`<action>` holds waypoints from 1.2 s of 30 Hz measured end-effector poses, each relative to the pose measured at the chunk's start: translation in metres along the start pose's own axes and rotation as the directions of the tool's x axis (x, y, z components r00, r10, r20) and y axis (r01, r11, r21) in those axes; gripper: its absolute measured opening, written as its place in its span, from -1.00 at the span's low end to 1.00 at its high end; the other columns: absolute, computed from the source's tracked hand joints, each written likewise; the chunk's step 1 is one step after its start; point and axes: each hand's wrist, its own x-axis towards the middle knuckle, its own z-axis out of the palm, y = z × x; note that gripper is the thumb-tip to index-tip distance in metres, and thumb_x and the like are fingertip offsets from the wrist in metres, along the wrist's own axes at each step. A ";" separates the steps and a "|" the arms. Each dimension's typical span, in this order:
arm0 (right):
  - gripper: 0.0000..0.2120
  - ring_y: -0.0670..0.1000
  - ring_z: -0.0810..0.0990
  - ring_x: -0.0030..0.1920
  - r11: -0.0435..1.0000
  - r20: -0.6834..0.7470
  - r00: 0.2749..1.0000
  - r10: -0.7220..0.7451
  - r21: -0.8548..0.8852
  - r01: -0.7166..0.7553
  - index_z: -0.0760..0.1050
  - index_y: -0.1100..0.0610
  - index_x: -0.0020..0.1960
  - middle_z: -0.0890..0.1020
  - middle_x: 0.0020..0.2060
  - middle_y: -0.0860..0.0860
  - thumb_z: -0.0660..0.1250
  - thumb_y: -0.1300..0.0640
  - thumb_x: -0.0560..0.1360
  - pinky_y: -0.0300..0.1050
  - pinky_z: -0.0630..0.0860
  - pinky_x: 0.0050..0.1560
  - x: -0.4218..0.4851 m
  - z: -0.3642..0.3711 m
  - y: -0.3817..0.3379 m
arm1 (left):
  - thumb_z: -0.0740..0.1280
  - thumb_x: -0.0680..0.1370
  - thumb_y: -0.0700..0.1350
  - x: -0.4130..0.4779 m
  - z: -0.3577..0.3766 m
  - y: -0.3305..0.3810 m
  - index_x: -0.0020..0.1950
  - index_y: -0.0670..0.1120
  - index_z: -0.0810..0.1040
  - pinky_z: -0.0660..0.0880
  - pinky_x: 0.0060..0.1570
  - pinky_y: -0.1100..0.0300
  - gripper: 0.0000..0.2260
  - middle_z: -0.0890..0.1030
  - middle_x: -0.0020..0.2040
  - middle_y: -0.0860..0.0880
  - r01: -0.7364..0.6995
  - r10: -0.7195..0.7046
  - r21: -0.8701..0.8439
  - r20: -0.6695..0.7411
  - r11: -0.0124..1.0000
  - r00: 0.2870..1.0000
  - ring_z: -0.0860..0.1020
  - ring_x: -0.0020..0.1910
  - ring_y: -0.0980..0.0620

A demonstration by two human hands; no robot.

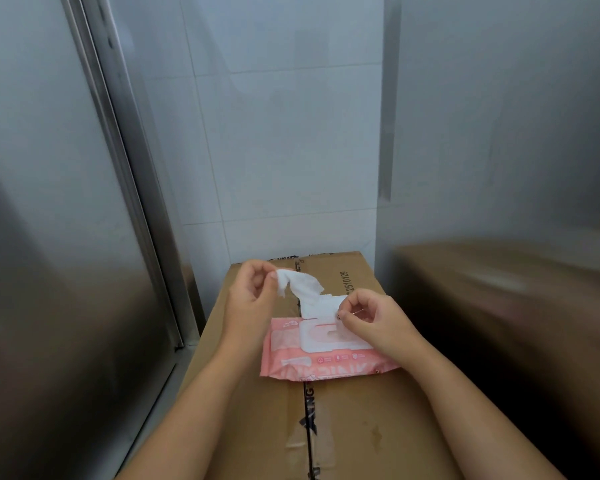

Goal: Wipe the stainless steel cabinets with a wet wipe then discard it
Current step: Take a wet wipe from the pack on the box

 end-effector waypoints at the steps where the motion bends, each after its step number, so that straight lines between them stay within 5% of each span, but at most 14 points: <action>1: -0.84 -0.15 0.56 -0.19 1.000 0.012 1.000 -0.002 -0.027 0.002 0.50 0.01 -0.25 0.61 -0.26 -0.10 0.33 0.21 0.46 -0.26 0.49 -0.09 0.000 0.001 0.000 | 0.21 0.57 -0.30 0.000 -0.002 -0.002 -0.13 -0.05 0.47 0.47 -0.10 0.11 -0.82 0.57 -0.26 0.02 -0.003 0.003 0.013 -0.017 1.000 1.000 0.53 -0.24 0.10; 11: -0.82 -0.37 0.46 -0.10 0.955 0.150 0.987 -0.066 -0.277 0.106 0.51 -0.06 -0.25 0.59 -0.21 -0.20 0.38 0.18 0.45 -0.56 0.30 -0.13 -0.003 0.012 -0.005 | 0.22 0.57 -0.26 -0.006 -0.003 -0.019 -0.12 -0.05 0.46 0.42 -0.23 0.44 -0.86 0.55 -0.23 0.05 -0.013 0.017 0.108 -0.036 0.994 0.999 0.51 -0.27 0.26; 17: -0.87 -0.27 0.44 -0.04 0.916 0.244 0.967 -0.076 -0.365 0.164 0.67 0.07 -0.03 0.53 -0.14 -0.19 0.36 0.10 0.49 -0.51 0.29 -0.03 -0.001 0.013 -0.003 | 0.22 0.57 -0.29 -0.009 -0.006 -0.025 -0.15 -0.04 0.45 0.41 -0.28 0.43 -0.82 0.53 -0.26 0.07 0.000 0.006 0.112 -0.051 0.994 0.999 0.48 -0.32 0.30; 26: -0.84 -0.25 0.47 -0.05 0.974 0.295 0.955 0.040 -0.225 0.029 0.69 0.05 -0.15 0.52 -0.15 -0.19 0.42 -0.03 0.42 -0.29 0.41 0.04 -0.003 0.013 -0.003 | 0.24 0.55 -0.30 -0.015 -0.005 -0.025 -0.17 -0.01 0.46 0.43 -0.24 0.41 -0.80 0.54 -0.28 0.12 -0.045 0.049 0.123 -0.031 0.991 0.998 0.50 -0.28 0.29; 31: -0.82 -0.26 0.42 0.00 0.947 0.304 0.952 0.036 -0.315 0.065 0.66 -0.02 0.00 0.49 -0.12 -0.19 0.39 -0.03 0.44 -0.29 0.37 0.10 -0.003 0.015 -0.003 | 0.23 0.56 -0.28 -0.016 -0.004 -0.027 -0.18 0.00 0.45 0.42 -0.25 0.37 -0.80 0.55 -0.33 0.22 -0.035 0.035 0.116 0.003 0.993 0.999 0.48 -0.30 0.26; 36: -0.80 -0.28 0.48 -0.02 0.973 0.253 0.965 0.065 -0.229 -0.006 0.65 0.11 -0.10 0.57 -0.19 -0.23 0.44 -0.01 0.40 -0.25 0.41 0.10 -0.006 0.014 -0.007 | 0.22 0.56 -0.28 -0.018 -0.004 -0.026 -0.18 0.01 0.44 0.41 -0.27 0.40 -0.79 0.55 -0.32 0.24 -0.041 0.038 0.116 0.031 0.992 0.999 0.48 -0.31 0.28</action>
